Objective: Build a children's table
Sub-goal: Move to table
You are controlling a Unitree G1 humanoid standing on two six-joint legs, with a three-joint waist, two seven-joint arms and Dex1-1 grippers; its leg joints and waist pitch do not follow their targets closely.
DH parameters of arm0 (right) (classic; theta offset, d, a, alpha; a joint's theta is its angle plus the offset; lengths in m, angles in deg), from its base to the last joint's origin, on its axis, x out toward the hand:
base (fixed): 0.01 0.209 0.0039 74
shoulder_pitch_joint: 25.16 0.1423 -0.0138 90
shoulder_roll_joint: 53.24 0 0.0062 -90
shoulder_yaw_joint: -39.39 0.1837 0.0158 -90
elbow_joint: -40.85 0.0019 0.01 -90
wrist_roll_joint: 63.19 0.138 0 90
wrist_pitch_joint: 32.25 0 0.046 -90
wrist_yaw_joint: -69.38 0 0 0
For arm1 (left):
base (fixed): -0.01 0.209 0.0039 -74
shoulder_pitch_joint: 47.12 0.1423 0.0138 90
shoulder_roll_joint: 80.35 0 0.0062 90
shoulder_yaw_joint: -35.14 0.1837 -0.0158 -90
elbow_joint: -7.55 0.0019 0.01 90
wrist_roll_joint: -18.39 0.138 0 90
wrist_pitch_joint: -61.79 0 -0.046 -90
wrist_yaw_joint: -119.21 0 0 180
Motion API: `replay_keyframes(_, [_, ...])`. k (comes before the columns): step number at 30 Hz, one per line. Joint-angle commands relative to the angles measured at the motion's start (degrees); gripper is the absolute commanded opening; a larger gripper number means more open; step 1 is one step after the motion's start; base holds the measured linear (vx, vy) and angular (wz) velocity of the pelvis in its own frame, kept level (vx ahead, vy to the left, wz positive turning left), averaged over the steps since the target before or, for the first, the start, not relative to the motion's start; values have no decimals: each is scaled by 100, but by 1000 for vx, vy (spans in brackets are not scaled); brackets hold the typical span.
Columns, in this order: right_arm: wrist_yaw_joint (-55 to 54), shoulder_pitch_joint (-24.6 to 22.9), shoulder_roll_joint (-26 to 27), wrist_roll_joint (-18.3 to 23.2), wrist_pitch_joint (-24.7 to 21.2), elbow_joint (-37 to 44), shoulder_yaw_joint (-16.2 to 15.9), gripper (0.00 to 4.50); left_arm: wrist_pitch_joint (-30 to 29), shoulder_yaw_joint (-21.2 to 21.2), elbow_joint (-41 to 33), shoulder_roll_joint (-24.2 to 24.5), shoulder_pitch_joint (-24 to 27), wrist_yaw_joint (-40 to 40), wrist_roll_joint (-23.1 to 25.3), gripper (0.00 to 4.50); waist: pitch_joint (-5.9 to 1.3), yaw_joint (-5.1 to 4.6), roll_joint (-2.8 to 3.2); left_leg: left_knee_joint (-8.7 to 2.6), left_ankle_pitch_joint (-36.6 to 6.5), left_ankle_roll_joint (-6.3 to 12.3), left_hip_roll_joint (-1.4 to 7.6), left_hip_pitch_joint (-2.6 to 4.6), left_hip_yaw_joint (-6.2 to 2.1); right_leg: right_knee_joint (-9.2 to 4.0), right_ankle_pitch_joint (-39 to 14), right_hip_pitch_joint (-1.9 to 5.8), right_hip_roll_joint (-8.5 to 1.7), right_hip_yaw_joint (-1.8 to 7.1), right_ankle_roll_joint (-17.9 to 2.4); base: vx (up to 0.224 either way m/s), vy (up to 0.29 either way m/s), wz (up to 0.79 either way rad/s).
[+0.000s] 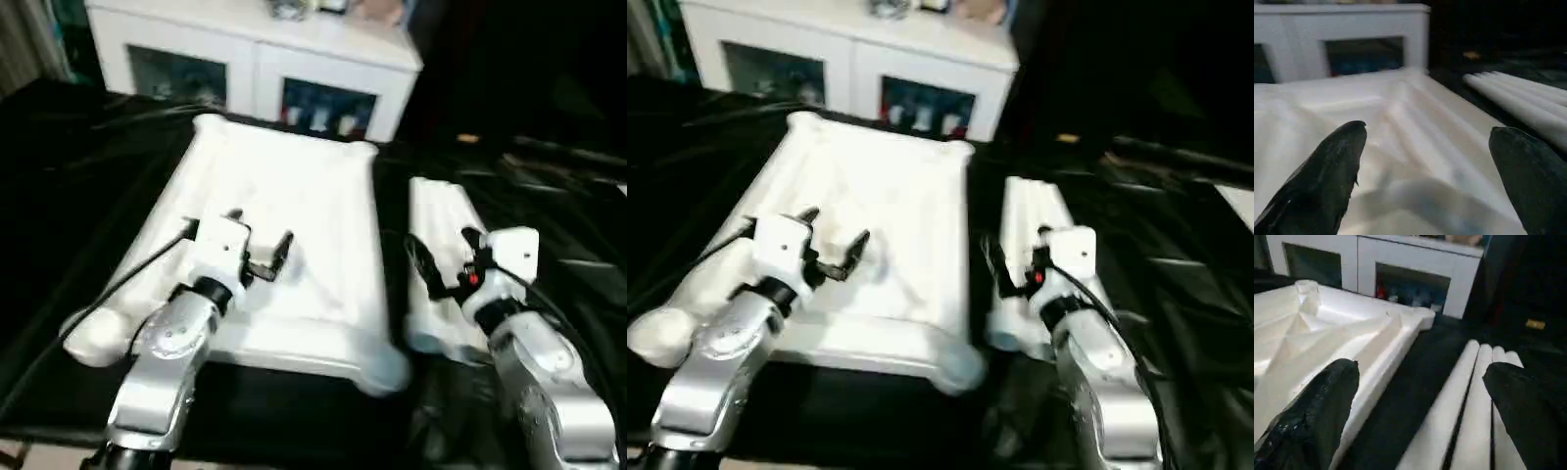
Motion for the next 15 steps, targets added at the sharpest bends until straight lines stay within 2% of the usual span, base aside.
replay_keyframes(1, [303,89,-204,149,-89,120,30,450,-79,7,220,224,-252,450,-108,449,-229,159,-6,-412,284,-127,39,-206,29,-888,-1797,371,-688,566,943,-41,-118,-9])
replay_keyframes(2, [468,107,-325,217,-113,137,25,450,-75,-9,321,324,-347,646,-167,449,-234,183,43,-456,149,-170,63,-140,17,-900,-1629,335,-624,518,1153,-41,-99,1])
replay_keyframes(3, [697,122,-481,298,-129,166,7,450,-56,-25,407,460,-458,894,-244,449,-249,209,39,-487,-170,-165,86,22,38,-917,-1453,243,-552,486,1352,-41,-99,1])
replay_keyframes(4, [899,137,-631,358,-134,178,-7,450,-25,-18,467,586,-560,1122,-305,449,-235,217,43,-511,-279,-162,69,44,58,-940,-1518,252,-530,464,1365,-45,-65,13])
replay_keyframes(6, [1385,145,-973,488,-176,219,-69,450,60,64,576,961,-760,1760,-401,449,-229,268,60,-607,-307,-221,133,41,69,-982,-1684,294,-541,407,1237,0,0,0])
replay_keyframes(7, [1591,143,-1138,483,-169,233,-125,450,82,137,613,1156,-839,2094,-440,449,-219,261,100,-668,-450,-257,225,81,44,-983,-1732,274,-585,396,1027,0,0,0])
replay_keyframes(8, [1644,144,-1179,486,-176,232,-137,450,67,161,615,1206,-855,2191,-457,449,-228,254,127,-694,-516,-281,274,106,26,-965,-1678,285,-618,388,888,0,0,0])
replay_keyframes(9, [2079,141,-1513,494,-180,226,-252,450,-45,423,602,1632,-975,2999,-540,449,-243,229,100,-725,-507,-275,325,85,-2,-926,-1454,311,-659,394,618,0,0,0])
replay_keyframes(10, [2203,141,-1606,493,-169,219,-287,450,-79,517,590,1756,-1006,3234,-548,449,-257,246,112,-733,-469,-269,343,89,-13,-891,-1338,327,-671,406,524,16,53,2])
replay_keyframes(11, [2386,145,-1753,486,-158,202,-352,450,-72,680,603,1942,-1065,3571,-512,449,-279,219,116,-743,-315,-250,385,99,-1,-817,-923,313,-684,422,257,0,0,0])
replay_keyframes(12, [2411,145,-1775,485,-157,200,-362,450,-69,703,605,1968,-1073,3618,-505,449,-301,212,117,-739,-114,-234,404,98,12,-749,-473,315,-690,429,29,30,74,4])
replay_keyframes(13, [2733,152,-2002,533,-151,190,-486,450,-29,1002,666,2259,-1197,4263,-482,449,-302,177,52,-733,-3,-190,415,102,43,-709,-172,299,-696,430,-192,30,78,2])
replay_keyframes(14, [2733,152,-2002,533,-151,190,-486,450,-29,1002,666,2259,-1197,4263,-482,449,-296,190,83,-737,21,-186,409,101,47,-684,-145,306,-706,438,-255,38,107,2])
replay_keyframes(15, [2910,147,-2123,581,-165,210,-546,450,-14,1165,703,2383,-1274,4585,-466,449,-288,178,89,-731,13,-182,401,89,77,-683,-119,301,-732,461,-364,19,67,0])
